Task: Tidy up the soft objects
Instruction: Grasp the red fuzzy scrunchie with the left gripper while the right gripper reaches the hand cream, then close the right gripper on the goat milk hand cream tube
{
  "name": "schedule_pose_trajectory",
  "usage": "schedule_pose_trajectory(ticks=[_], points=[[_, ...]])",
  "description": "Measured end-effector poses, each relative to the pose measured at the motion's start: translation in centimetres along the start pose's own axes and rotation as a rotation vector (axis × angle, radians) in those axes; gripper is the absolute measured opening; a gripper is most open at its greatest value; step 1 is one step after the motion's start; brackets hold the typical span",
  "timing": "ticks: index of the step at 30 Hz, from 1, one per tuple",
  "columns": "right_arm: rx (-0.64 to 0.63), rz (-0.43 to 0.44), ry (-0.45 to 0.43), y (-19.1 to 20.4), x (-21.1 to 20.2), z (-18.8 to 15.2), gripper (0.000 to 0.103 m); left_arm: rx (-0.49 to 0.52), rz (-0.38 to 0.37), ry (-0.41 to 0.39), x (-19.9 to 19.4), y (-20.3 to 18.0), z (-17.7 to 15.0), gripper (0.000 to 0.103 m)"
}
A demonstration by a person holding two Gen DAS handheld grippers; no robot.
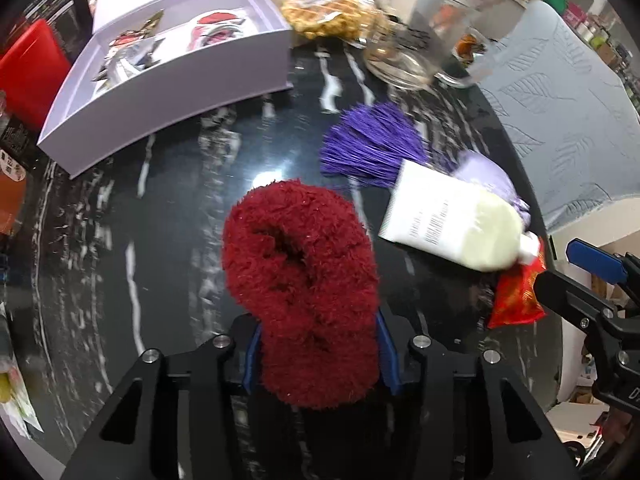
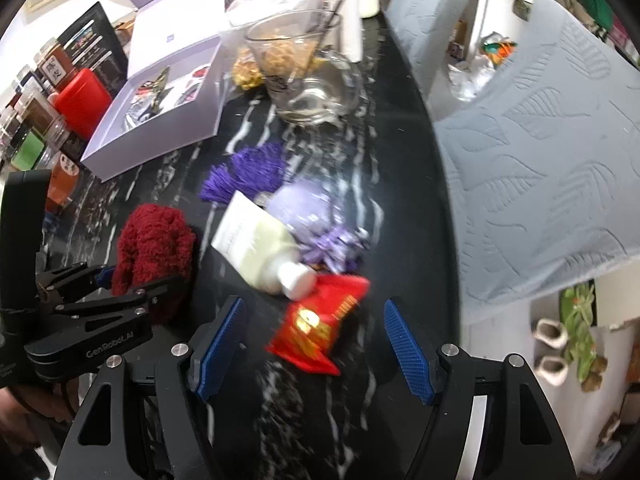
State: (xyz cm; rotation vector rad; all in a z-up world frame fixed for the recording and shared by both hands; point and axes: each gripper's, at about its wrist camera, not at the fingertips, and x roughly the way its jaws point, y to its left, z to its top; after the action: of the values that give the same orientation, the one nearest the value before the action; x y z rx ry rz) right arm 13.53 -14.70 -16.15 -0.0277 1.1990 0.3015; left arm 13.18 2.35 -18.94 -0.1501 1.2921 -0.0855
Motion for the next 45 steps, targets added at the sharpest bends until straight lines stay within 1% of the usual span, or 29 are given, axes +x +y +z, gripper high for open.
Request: schedule_pose_trajectory(ticks=[5,9,11,14,17,18,24,25,28,32,34,36,37,39,42,45], points=[[-0.017,0.024,0.013,1.4,1.7,1.6,0.072,-0.039,0.009,0.004,0.0,2.8,1.2,0.046],[-0.036,0.025,0.019,2.2,2.8,2.5,0.072,-0.06,0.013,0.004,0.2,4.7,2.1,0.046],[-0.064,0.017,0.02,2.8,3.4,2.9,0.072,-0.059,0.017,0.003,0.1,5.3,2.3,0.046],[-0.122,-0.023,0.023,3.9,4.2,3.1,0.071,-0.049,0.021,0.002,0.6,5.4,3.1,0.046],[-0.19,-0.071,0.017,4.9,4.5,3.0,0.066,-0.035,0.02,0.005,0.7,5.7,3.4,0.046],[-0.205,-0.08,0.021,5.2,4.6,2.9,0.062,-0.032,0.017,0.008,0.9,5.9,3.8,0.046],[-0.226,-0.052,0.058,6.0,5.1,2.2,0.053,-0.01,0.014,0.018,0.9,5.9,3.7,0.046],[-0.223,-0.046,0.069,6.1,5.3,2.1,0.053,-0.011,0.014,0.02,0.9,6.0,3.7,0.046],[-0.208,-0.023,0.097,6.4,5.8,1.7,0.053,-0.013,0.017,0.026,0.8,6.2,3.4,0.046],[-0.229,-0.012,0.11,6.9,6.0,1.5,0.055,-0.014,0.024,0.033,0.3,7.0,2.8,0.046],[-0.243,-0.005,0.122,7.2,6.3,1.5,0.06,-0.015,0.026,0.037,0.3,7.3,2.6,0.046],[-0.257,-0.004,0.14,7.5,6.9,1.5,0.062,-0.014,0.026,0.041,0.2,7.4,2.4,0.046],[-0.273,-0.013,0.134,7.7,7.0,1.4,0.065,-0.014,0.029,0.043,0.1,7.4,2.2,0.046],[-0.297,-0.02,0.135,8.1,7.1,1.3,0.067,-0.017,0.032,0.046,-0.1,7.6,1.7,0.046],[-0.335,-0.033,0.125,8.6,7.3,1.3,0.068,-0.025,0.034,0.053,0.0,7.3,1.5,0.046],[-0.337,-0.029,0.117,8.7,7.3,1.3,0.068,-0.03,0.033,0.06,-0.4,7.6,0.5,0.046]])
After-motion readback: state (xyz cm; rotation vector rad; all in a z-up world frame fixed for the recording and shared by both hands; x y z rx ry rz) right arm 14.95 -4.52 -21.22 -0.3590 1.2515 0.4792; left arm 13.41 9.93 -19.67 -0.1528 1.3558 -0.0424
